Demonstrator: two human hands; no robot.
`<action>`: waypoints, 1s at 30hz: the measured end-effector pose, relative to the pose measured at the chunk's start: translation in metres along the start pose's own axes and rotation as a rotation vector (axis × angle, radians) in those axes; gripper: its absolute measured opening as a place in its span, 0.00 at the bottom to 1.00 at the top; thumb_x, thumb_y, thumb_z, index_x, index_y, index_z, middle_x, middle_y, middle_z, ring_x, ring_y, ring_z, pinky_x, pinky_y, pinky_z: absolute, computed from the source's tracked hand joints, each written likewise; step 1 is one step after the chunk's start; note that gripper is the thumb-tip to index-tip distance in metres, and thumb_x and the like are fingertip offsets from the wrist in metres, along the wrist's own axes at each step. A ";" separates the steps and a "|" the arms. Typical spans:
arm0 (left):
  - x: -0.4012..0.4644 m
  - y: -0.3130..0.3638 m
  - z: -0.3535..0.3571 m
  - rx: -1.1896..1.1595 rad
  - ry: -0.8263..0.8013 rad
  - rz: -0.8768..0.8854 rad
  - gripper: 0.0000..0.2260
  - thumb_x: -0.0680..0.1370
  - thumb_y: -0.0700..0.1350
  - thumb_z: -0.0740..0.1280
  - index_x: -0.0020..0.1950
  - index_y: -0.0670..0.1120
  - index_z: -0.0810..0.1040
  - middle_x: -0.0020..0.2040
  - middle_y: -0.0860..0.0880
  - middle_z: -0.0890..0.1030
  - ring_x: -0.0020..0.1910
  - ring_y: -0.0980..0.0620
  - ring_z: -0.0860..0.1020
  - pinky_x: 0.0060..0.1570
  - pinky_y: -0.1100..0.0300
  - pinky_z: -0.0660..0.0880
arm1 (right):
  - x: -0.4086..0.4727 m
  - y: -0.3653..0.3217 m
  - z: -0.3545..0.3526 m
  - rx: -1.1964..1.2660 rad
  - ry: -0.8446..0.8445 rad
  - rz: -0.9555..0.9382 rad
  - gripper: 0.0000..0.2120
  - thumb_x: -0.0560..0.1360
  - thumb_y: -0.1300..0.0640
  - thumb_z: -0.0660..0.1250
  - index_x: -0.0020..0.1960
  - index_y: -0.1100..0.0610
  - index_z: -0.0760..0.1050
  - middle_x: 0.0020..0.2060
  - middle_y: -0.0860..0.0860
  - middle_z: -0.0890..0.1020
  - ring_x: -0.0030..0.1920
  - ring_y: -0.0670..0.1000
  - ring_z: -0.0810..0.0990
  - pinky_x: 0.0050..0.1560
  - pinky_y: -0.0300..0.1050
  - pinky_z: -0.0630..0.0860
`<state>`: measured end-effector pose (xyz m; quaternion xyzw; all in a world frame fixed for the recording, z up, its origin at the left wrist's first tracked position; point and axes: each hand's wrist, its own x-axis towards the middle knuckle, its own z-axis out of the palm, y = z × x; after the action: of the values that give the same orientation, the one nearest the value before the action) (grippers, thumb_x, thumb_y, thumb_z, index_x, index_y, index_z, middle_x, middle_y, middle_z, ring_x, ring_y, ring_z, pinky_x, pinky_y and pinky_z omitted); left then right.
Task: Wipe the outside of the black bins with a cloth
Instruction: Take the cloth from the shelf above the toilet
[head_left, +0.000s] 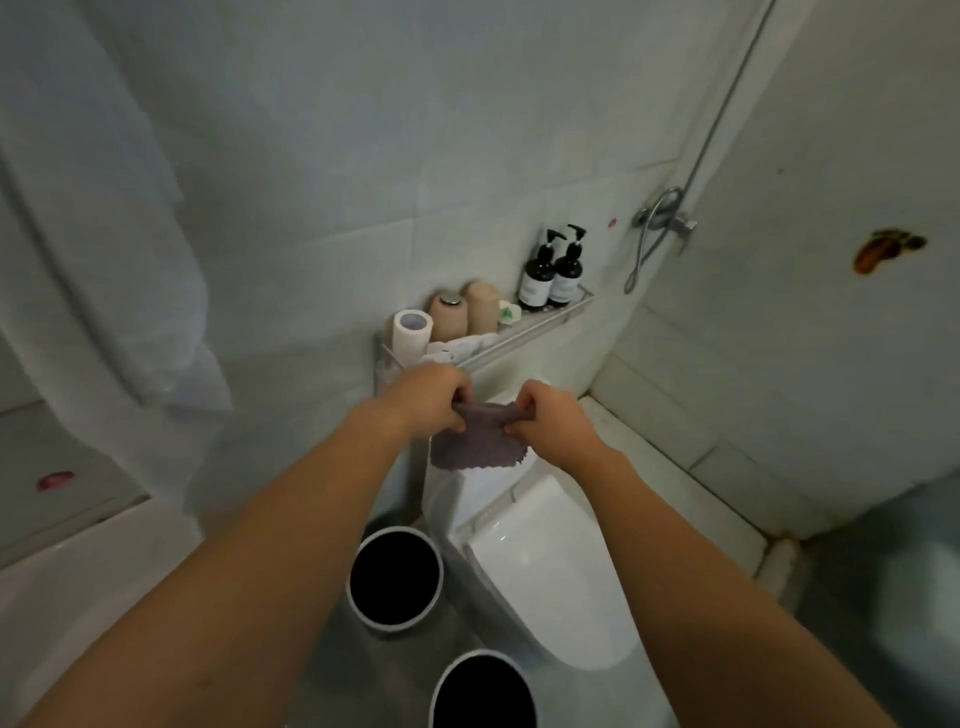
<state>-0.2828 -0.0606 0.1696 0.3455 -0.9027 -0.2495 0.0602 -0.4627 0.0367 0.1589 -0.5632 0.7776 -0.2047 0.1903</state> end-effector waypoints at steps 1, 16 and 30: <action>0.010 0.014 0.001 -0.004 0.008 0.001 0.11 0.69 0.42 0.77 0.42 0.52 0.77 0.42 0.52 0.78 0.42 0.52 0.75 0.37 0.61 0.67 | 0.001 0.010 -0.013 0.007 0.025 -0.009 0.11 0.69 0.59 0.72 0.39 0.52 0.70 0.34 0.49 0.76 0.37 0.52 0.74 0.30 0.42 0.62; 0.133 0.057 0.086 -0.080 0.090 0.067 0.13 0.66 0.40 0.77 0.37 0.56 0.77 0.38 0.57 0.80 0.40 0.57 0.79 0.38 0.60 0.74 | 0.046 0.157 -0.023 0.114 0.234 -0.034 0.08 0.70 0.56 0.74 0.42 0.51 0.74 0.37 0.48 0.79 0.39 0.49 0.75 0.33 0.39 0.66; 0.184 -0.078 0.332 -0.187 0.205 0.204 0.12 0.67 0.40 0.80 0.39 0.55 0.81 0.39 0.55 0.81 0.40 0.56 0.78 0.39 0.65 0.73 | 0.071 0.336 0.209 0.515 0.446 -0.039 0.13 0.68 0.62 0.78 0.37 0.55 0.73 0.31 0.48 0.78 0.31 0.42 0.76 0.32 0.37 0.74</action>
<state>-0.4684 -0.0951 -0.1685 0.2688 -0.8951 -0.2883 0.2086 -0.6417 0.0419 -0.2014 -0.4527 0.7120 -0.5161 0.1475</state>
